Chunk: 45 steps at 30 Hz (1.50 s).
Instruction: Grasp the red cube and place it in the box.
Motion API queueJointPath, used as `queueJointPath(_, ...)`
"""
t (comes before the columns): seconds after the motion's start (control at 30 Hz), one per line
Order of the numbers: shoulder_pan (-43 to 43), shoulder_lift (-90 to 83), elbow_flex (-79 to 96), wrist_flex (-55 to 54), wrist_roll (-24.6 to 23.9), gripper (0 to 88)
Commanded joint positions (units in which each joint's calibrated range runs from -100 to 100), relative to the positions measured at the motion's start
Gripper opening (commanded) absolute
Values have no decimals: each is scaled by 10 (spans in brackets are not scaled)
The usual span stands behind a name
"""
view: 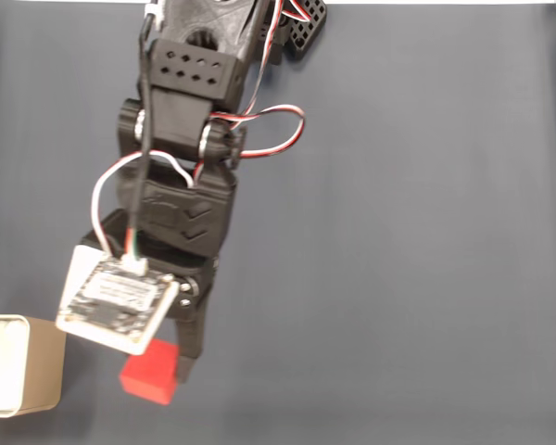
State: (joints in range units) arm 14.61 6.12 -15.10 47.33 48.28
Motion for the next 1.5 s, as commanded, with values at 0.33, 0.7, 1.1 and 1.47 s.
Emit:
queueJointPath(0.33,65,70,-139,2,-2,31)
queueJointPath(0.7,98,145,-227,0,-6,31)
queueJointPath(1.1,135,216,-307,-2,-5,31)
queueJointPath(1.47,164,278,-383,-5,-3,32)
